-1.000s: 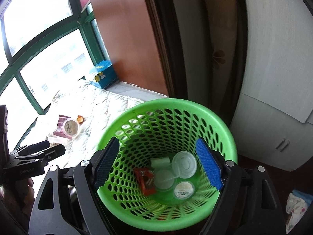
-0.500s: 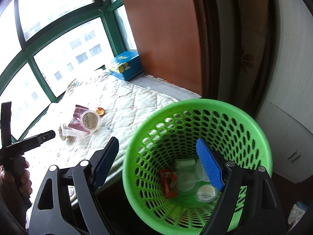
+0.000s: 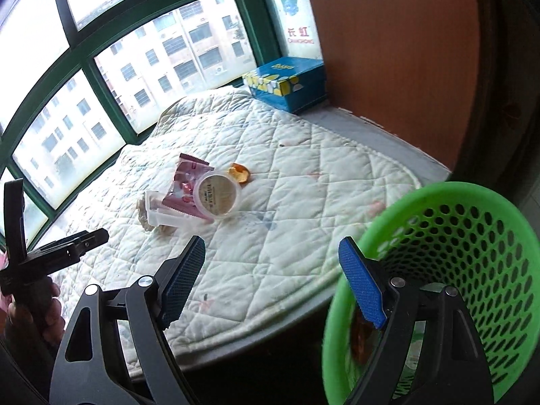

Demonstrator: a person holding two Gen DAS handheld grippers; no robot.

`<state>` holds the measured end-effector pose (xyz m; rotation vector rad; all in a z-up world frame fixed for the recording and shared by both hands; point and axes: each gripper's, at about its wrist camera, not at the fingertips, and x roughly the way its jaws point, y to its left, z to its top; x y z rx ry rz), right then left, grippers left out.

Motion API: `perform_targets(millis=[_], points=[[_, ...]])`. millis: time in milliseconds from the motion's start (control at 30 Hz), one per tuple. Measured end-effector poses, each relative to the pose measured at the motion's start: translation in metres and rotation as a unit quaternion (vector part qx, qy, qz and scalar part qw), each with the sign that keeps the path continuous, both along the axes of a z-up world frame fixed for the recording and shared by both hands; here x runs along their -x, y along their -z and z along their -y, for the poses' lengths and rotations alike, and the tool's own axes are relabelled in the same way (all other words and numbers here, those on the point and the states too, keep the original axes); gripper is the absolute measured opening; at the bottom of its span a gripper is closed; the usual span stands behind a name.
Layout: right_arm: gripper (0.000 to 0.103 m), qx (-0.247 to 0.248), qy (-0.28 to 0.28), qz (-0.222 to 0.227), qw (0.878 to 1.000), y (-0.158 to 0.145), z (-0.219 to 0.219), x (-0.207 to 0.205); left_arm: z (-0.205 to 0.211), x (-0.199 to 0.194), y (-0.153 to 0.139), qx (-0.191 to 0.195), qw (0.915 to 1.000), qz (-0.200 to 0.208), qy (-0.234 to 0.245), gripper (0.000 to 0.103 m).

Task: Collect trash
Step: 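Grasp the clear pudding cup with the right tool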

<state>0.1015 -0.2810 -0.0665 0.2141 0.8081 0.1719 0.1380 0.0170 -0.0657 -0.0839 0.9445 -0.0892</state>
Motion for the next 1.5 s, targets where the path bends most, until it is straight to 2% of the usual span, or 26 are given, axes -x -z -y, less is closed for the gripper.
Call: perform_targets(millis=[300, 633, 867, 1000, 1067, 1167, 1500], points=[[0.078, -0.006, -0.057, -0.027, 0.998, 0.024, -0.051, -0.055, -0.021, -0.003, 0.007, 0.004, 0.9999, -0.005, -0.011, 0.075], [0.075, -0.016, -0.072, -0.059, 0.996, 0.055, -0.081, -0.113, -0.035, -0.010, 0.016, 0.005, 0.9999, -0.013, -0.009, 0.075], [0.075, -0.038, -0.065, -0.077, 0.994, 0.070, -0.083, -0.138, -0.037, -0.015, 0.021, 0.005, 0.9999, -0.015, -0.005, 0.075], [0.073, -0.061, -0.062, -0.093, 0.992, 0.079, -0.080, -0.149, -0.035, -0.018, 0.024, 0.005, 0.9998, -0.017, -0.001, 0.075], [0.068, -0.067, -0.064, -0.098, 0.991, 0.082, -0.080, -0.152, -0.034, -0.019, 0.023, 0.005, 0.9999, -0.016, 0.002, 0.075], [0.068, -0.068, -0.065, -0.097, 0.991, 0.082, -0.080, -0.151, -0.029, -0.021, 0.022, 0.004, 0.9999, -0.011, 0.010, 0.075], [0.067, -0.067, -0.058, -0.071, 0.994, 0.055, -0.067, -0.133, 0.003, -0.028, 0.017, -0.014, 0.9972, 0.011, 0.072, 0.075]])
